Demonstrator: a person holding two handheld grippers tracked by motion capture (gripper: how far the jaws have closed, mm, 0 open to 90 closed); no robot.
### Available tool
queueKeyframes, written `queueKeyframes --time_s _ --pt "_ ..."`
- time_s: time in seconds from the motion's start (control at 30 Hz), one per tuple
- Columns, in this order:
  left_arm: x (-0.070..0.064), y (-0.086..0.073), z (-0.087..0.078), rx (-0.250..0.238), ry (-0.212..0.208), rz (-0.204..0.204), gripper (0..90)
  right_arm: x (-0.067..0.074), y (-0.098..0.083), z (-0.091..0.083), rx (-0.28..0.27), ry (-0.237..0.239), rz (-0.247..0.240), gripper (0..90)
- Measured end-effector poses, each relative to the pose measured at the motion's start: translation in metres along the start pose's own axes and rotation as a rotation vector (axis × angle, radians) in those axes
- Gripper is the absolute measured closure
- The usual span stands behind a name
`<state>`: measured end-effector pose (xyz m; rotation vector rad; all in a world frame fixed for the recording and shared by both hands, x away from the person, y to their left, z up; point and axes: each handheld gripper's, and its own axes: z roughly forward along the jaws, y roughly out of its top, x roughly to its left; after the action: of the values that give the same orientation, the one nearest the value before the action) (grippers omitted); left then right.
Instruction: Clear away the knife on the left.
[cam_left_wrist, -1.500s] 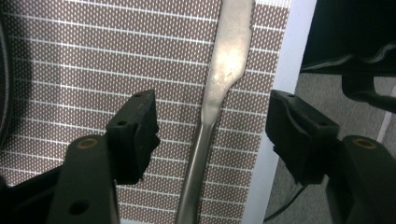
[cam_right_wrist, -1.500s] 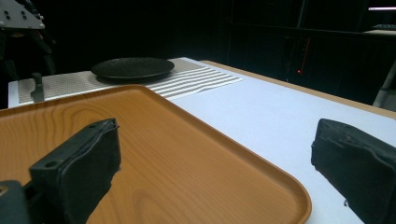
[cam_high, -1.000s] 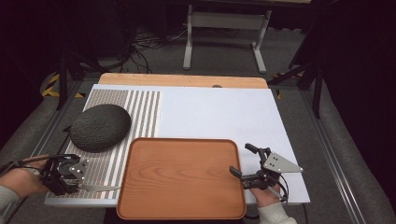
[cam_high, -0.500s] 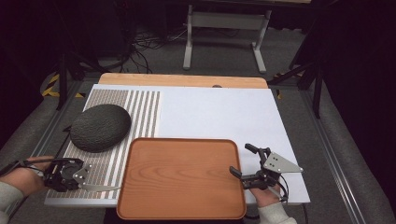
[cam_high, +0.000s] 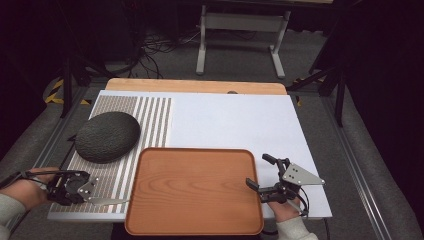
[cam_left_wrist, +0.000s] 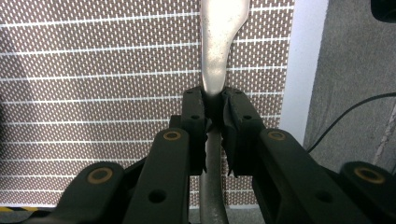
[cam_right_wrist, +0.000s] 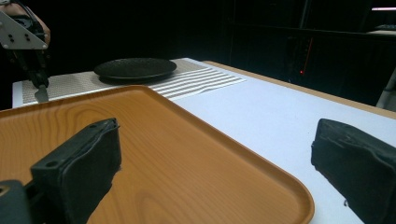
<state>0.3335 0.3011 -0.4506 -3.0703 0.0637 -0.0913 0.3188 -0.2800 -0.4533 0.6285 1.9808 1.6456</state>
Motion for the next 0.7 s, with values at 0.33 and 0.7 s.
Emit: queueKeyframes --time_s 0.33,0.7 --pt "-0.001 -0.006 -0.005 -0.012 0.002 -0.036 80.1 -0.001 0.0 -0.001 -0.004 -0.005 0.009 2.1" --pt "-0.003 -0.015 -0.02 -0.057 0.026 -0.082 80.1 -0.001 0.0 -0.001 -0.005 -0.004 0.011 2.1"
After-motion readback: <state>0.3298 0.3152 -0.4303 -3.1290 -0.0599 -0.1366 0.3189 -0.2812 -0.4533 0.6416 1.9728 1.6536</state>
